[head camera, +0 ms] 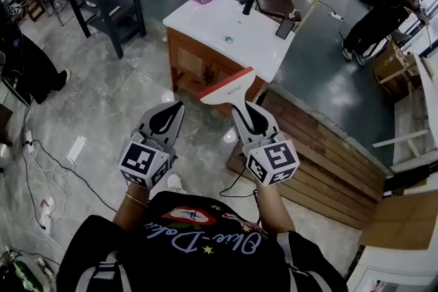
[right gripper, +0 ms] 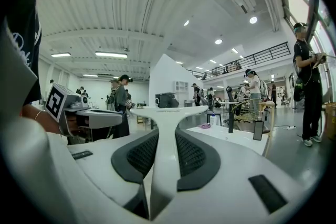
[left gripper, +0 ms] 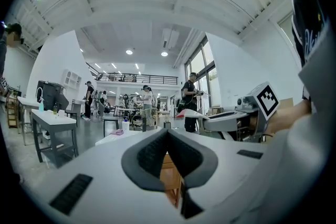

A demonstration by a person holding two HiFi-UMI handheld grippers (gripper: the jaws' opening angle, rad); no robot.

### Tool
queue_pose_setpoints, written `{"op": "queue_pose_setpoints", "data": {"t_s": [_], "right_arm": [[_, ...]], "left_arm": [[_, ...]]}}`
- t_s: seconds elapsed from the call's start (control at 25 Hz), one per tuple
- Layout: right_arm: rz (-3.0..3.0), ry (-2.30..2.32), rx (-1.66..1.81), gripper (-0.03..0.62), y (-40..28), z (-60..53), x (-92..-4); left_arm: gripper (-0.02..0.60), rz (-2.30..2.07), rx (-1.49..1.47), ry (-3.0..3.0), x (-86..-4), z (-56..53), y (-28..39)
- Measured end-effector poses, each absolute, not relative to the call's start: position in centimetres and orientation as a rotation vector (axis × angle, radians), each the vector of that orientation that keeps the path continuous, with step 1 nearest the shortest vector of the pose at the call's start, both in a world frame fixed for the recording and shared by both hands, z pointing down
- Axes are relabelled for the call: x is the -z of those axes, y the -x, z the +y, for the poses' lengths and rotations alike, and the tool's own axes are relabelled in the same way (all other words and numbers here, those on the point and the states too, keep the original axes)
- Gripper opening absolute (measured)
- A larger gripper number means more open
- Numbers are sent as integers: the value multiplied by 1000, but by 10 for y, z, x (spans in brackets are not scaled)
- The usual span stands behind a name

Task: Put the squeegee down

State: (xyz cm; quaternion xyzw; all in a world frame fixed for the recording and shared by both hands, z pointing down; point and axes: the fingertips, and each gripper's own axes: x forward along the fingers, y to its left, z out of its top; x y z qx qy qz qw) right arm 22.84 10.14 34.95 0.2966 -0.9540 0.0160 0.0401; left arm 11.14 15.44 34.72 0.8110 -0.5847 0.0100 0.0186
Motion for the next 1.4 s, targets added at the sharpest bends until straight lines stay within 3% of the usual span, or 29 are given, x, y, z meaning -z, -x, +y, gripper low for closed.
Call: {"op": "queue_pose_setpoints", "data": {"t_s": [1.4], "right_arm": [[-2927, -938, -66, 90, -146, 74, -349]], "left_arm": [[-3, -1783, -8, -2533, -351, 127, -26]]}}
